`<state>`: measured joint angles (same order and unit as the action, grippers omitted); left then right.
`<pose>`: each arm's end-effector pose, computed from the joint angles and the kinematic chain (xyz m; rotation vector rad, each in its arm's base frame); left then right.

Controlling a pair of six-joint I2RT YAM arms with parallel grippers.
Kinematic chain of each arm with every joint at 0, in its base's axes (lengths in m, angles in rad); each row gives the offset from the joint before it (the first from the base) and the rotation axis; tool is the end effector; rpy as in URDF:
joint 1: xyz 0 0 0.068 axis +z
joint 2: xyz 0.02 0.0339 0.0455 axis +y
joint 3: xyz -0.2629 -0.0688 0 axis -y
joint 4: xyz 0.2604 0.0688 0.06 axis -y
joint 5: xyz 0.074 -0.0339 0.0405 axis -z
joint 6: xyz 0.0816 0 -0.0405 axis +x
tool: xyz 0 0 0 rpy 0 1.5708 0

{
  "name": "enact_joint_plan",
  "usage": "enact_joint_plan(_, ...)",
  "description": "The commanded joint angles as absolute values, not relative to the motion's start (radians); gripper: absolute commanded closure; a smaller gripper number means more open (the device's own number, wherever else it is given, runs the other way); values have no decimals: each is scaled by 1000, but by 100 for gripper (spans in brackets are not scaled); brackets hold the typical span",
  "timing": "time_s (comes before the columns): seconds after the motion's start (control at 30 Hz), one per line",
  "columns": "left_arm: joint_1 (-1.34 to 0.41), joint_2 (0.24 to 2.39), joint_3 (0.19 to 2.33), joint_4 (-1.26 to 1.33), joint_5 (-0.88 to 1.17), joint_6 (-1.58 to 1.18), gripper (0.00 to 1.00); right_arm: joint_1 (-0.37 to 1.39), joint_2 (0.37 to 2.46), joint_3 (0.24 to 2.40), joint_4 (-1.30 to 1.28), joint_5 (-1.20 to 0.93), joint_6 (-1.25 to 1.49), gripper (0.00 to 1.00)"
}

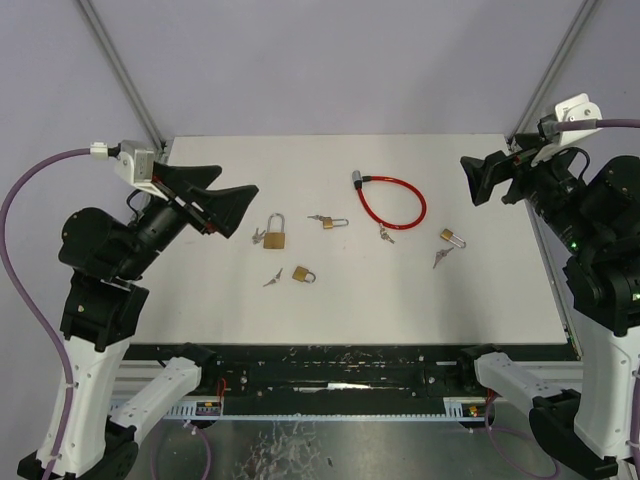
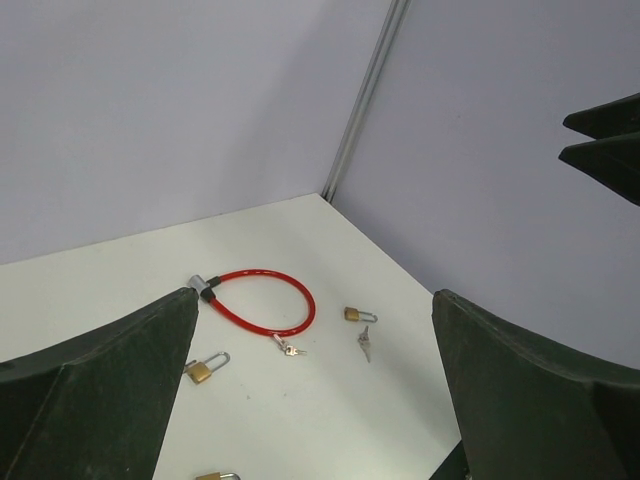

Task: Lock with the key
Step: Reset both arms

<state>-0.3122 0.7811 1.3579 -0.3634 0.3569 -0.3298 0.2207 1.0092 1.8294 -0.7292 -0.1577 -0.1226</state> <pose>0.1491 -0.0781 0.5228 0.2966 1.3833 -0.7764 0.1608 0.0492 0.5814 -0.3786 1.4349 0.1961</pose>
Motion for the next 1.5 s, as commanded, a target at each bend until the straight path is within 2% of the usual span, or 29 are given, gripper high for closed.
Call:
enact_joint_plan(0.0, -307, 772, 1340, -376, 392, -308, 0, 222, 981, 1837, -732, -151, -129, 1)
enact_joint_plan(0.47, -306, 771, 1288, -355, 434, -314, 0, 221, 957, 1806, -775, -210, -196, 1)
enact_joint_plan(1.47, -306, 784, 1263, -333, 451, -308, 0, 221, 945, 1771, -750, -110, -181, 1)
